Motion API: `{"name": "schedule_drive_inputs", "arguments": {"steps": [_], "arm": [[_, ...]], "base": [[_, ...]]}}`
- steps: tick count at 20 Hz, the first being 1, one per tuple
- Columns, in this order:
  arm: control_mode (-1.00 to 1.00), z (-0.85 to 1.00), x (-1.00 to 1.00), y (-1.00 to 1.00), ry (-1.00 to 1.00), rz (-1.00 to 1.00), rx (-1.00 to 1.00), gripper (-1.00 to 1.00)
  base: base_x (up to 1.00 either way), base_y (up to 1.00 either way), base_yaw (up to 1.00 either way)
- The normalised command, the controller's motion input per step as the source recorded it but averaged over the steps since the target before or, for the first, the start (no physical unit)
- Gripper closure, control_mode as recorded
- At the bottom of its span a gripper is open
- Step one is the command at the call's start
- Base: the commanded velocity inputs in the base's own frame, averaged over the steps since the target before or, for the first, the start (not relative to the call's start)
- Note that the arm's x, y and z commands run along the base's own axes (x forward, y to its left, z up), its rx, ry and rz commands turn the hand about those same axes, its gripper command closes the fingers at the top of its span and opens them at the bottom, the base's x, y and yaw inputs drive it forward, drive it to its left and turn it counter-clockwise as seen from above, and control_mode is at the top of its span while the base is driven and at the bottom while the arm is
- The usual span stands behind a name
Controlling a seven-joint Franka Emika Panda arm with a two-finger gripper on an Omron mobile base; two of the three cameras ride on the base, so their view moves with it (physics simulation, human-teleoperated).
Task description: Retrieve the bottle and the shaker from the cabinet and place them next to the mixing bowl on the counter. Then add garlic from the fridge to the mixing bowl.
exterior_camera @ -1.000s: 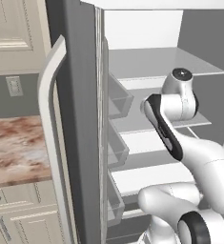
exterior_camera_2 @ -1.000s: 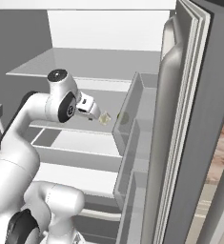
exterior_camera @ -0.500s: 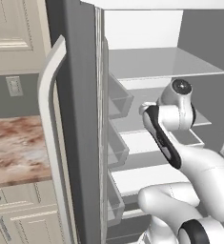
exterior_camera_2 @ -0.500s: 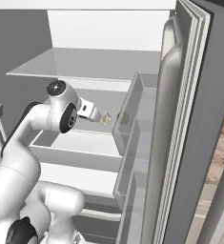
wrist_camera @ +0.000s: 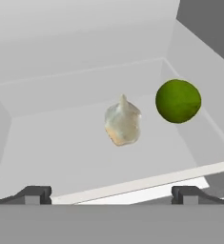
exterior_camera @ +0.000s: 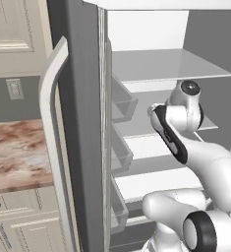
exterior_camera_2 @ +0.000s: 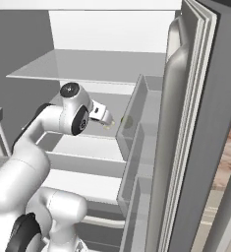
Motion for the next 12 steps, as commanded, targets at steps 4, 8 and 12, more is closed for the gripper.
{"name": "schedule_drive_inputs", "arguments": {"steps": [4,8,12], "arm": [[-1.00,-0.05,0.30,-0.31,0.05,0.00,0.00,-1.00],[-1.00,-0.19,0.33,-0.22,0.01,0.00,0.00,-1.00],[-1.00,-0.25,0.26,-0.04,0.00,0.00,0.00,-1.00]], "base": [[0.00,0.00,0.00],[0.00,0.00,0.00],[0.00,0.00,0.00]]}}
